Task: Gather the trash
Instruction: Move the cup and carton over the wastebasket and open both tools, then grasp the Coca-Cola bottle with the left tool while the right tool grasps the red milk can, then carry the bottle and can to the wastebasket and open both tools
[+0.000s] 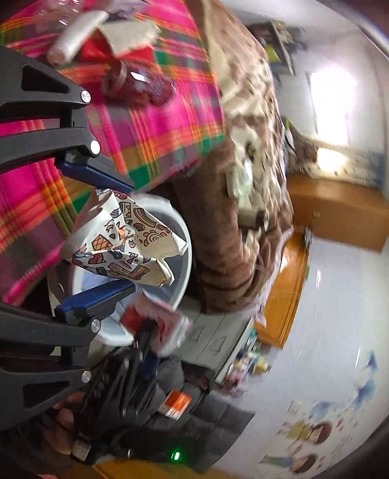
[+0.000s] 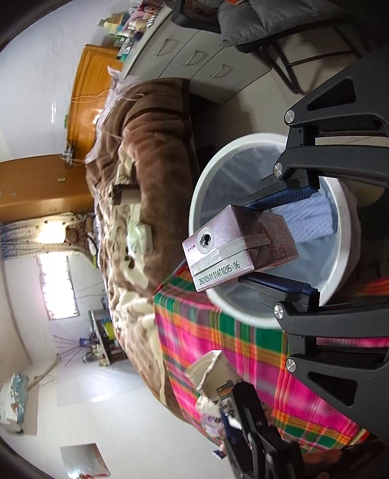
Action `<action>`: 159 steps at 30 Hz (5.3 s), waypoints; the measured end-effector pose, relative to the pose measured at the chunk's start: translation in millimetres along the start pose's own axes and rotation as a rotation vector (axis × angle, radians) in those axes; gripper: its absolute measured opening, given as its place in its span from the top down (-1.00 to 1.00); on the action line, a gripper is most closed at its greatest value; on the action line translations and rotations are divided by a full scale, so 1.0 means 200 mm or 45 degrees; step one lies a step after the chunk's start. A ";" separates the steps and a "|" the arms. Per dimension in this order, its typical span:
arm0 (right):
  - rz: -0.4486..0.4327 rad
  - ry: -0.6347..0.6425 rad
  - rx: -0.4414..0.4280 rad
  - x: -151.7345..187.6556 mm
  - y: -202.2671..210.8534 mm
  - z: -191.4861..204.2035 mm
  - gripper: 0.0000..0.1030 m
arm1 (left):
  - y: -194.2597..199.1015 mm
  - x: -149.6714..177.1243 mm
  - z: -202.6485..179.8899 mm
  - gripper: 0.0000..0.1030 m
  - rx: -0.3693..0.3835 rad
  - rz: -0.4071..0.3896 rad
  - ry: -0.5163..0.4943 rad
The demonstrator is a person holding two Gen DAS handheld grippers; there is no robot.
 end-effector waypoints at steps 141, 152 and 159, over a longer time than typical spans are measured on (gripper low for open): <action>0.179 0.136 -0.304 -0.09 -0.33 0.96 -0.05 | 0.71 0.42 1.41 -0.21 -0.540 -0.035 0.710; 0.078 0.075 -0.240 -0.10 -0.10 0.74 -0.06 | 0.68 0.27 1.00 -0.21 -0.397 -0.067 0.542; 0.032 0.020 -0.157 -0.10 0.01 0.54 -0.06 | 0.56 0.17 0.75 -0.21 -0.303 -0.056 0.429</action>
Point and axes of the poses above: each gripper's, at about its wrist camera, not at the fingertips, and y roughly against the way its jaws point, z to its left, x to its underside, the point moved 5 cm from there along -y, roughly the way its jaws point, and after that the axes turned 4 degrees about -x, right-handed, at the moved point
